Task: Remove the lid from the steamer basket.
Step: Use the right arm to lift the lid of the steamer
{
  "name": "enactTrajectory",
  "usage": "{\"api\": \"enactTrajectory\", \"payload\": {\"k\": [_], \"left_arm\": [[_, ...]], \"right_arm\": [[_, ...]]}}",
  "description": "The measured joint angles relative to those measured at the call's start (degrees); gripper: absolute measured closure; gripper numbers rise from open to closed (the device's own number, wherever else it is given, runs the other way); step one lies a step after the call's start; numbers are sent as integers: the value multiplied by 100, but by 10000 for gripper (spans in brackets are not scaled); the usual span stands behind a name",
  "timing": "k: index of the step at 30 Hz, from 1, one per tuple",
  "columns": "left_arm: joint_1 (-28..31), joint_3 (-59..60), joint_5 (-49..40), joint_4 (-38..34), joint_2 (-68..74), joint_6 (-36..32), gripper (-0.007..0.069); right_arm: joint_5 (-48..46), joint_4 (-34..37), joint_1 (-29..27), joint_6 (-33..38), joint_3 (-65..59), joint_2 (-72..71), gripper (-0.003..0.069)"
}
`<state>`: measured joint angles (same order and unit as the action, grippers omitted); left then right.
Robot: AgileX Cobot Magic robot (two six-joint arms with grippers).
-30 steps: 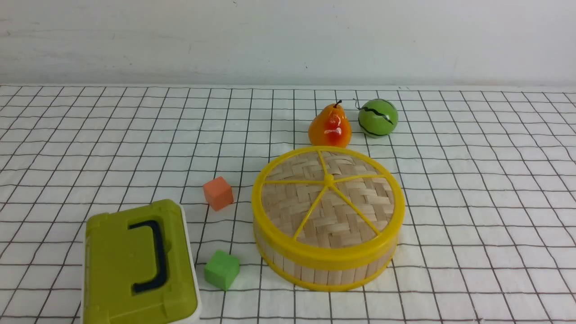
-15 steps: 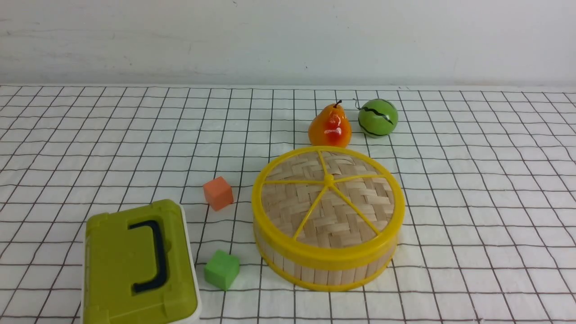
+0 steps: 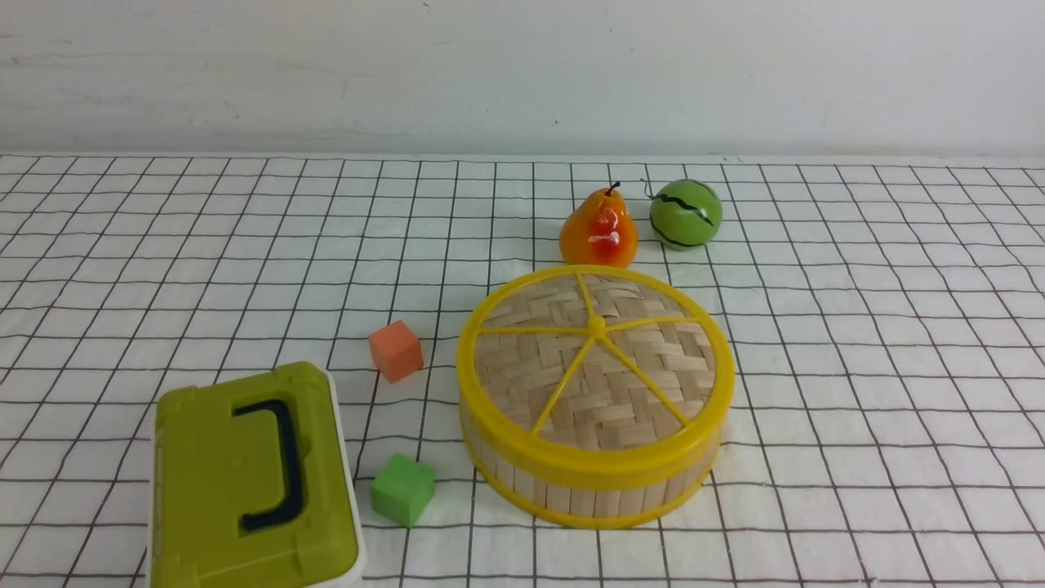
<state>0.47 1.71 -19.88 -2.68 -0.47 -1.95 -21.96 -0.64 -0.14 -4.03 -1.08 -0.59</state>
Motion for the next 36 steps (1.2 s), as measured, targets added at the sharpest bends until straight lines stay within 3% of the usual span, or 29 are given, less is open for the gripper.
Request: {"api": "enactTrajectory", "payload": {"k": [19, 25, 27, 31, 36], "left_arm": [[0, 0, 0, 0, 0, 0, 386], [0, 0, 0, 0, 0, 0, 385], [0, 0, 0, 0, 0, 0, 385], [0, 0, 0, 0, 0, 0, 385], [0, 0, 0, 0, 0, 0, 385]], "right_arm": [[0, 191, 0, 0, 0, 0, 524], [-12, 1863, 0, -233, 0, 0, 516], [-97, 3531, -5, -739, -35, 0, 512], [-96, 5257, -5, -1045, -47, 0, 507], [206, 5573, -5, -447, -47, 0, 502]]}}
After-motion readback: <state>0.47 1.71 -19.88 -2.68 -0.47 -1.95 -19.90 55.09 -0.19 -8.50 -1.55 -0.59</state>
